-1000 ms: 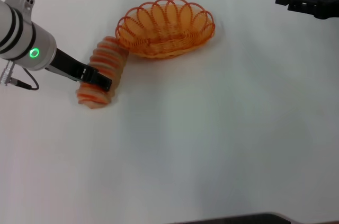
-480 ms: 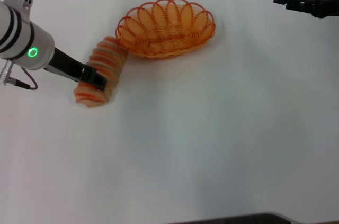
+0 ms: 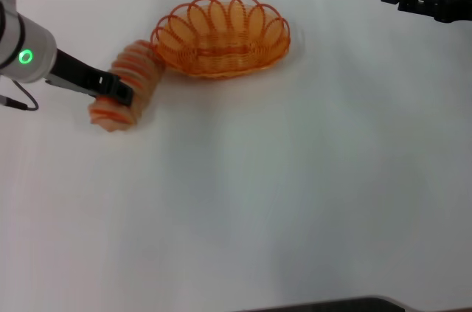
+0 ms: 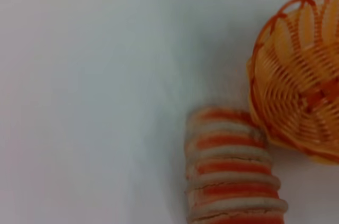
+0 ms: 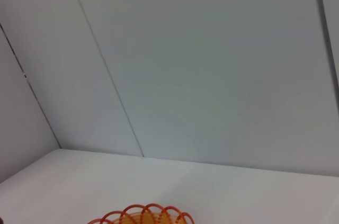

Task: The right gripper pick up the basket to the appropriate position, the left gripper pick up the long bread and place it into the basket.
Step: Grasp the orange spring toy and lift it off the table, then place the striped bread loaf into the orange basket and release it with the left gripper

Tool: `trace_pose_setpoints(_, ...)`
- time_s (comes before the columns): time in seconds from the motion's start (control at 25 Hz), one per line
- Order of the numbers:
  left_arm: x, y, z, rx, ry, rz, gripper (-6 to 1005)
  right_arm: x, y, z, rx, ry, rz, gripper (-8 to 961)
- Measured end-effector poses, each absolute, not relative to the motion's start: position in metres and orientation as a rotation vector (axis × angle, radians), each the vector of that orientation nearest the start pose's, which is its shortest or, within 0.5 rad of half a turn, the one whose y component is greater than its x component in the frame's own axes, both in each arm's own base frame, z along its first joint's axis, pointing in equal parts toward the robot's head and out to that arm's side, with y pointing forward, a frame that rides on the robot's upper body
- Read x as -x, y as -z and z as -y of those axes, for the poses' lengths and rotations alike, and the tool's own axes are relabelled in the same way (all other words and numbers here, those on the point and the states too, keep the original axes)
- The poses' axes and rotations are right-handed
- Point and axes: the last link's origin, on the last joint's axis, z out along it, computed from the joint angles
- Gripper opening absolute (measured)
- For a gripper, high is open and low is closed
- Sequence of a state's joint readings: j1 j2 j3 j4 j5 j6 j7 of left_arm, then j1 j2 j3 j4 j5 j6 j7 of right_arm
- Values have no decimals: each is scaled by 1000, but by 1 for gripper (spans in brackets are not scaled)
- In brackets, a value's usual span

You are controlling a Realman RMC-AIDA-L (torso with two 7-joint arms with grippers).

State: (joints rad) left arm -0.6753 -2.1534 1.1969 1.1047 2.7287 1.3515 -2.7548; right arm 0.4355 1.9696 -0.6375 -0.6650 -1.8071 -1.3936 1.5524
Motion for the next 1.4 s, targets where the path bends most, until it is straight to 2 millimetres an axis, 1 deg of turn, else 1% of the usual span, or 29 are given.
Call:
trace_pose_setpoints(0.24, 217, 4, -390, 2218, -361, 1299, 497, -312, -74, -348, 2296, -755, -896, 843)
trace_pose_setpoints(0.36, 218, 0, -392, 2195, -370, 1289, 471, -312, -74, -349, 2297, -756, -896, 844)
trace_pose_setpoints(0.4, 218, -1, -393, 2189, -366, 1285, 447, -311, -73, -349, 2297, -758, -896, 844)
trace_pose_setpoints(0.44, 217, -3, -394, 2181, -356, 1279, 423, -311, -73, -349, 2298, -758, -896, 844)
trace_pose_setpoints(0.56, 214, -13, -399, 2156, -291, 1244, 403, -311, -73, -349, 2297, -758, -897, 844)
trace_pose_setpoints(0.68, 205, -20, -404, 2171, -235, 1168, 382, -312, -73, -349, 2291, -754, -898, 844)
trace_pose_setpoints(0.88, 184, -19, -409, 2300, -195, 981, 332, -313, -73, -349, 2288, -752, -900, 844)
trace_pose_setpoints(1.16, 154, -12, -412, 2503, -135, 675, 304, -314, -73, -347, 2288, -752, -905, 844)
trace_pose_setpoints(1.28, 144, -5, -410, 2580, -140, 533, 292, -314, -73, -347, 2289, -754, -908, 845)
trace_pose_setpoints(1.4, 136, 6, -404, 2659, -162, 404, 270, -314, -73, -346, 2289, -756, -911, 845)
